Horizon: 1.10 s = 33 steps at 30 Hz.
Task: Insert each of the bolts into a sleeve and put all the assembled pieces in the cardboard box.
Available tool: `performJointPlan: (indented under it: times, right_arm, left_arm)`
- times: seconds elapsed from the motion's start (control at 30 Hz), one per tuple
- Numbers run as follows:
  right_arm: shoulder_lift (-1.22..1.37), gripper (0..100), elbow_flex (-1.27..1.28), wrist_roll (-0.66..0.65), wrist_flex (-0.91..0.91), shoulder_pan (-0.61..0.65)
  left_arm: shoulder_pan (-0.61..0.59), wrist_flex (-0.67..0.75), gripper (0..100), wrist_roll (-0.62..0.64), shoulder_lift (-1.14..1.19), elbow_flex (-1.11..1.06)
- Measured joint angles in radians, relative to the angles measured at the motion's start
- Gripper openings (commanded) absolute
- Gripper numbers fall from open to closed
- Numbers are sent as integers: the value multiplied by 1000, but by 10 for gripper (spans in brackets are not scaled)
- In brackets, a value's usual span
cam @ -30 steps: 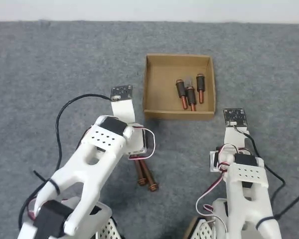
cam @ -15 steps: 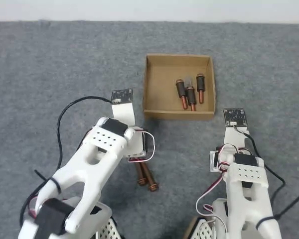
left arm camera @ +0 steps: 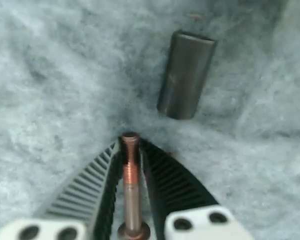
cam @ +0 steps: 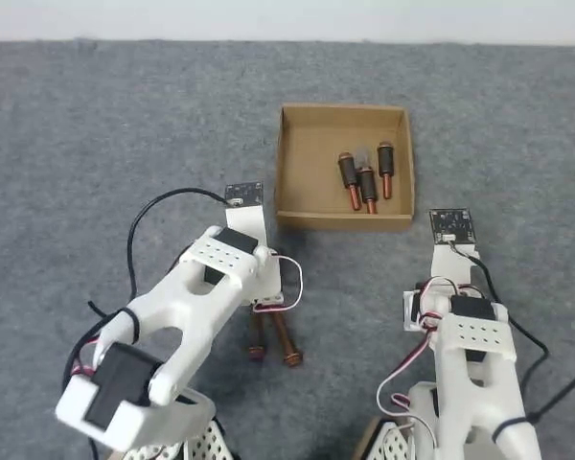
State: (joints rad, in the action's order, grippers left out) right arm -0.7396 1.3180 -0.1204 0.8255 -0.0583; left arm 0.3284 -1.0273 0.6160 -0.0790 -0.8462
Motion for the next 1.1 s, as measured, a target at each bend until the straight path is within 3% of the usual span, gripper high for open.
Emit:
performJointPlan:
  times: [0.47, 0.67, 0.87, 1.1]
  right_arm:
    - [0, 6, 0, 0, 0, 0]
    - [0, 6, 0, 0, 0, 0]
    - [0, 6, 0, 0, 0, 0]
    - [0, 6, 0, 0, 0, 0]
  left_arm:
    - [0, 0, 11, 0, -3, 0]
    - [-6, -35, 11, -55, -189, -21]
    - [-74, -68, 11, -69, -419, -20]
    - [-199, -80, 12, -106, -407, 31]
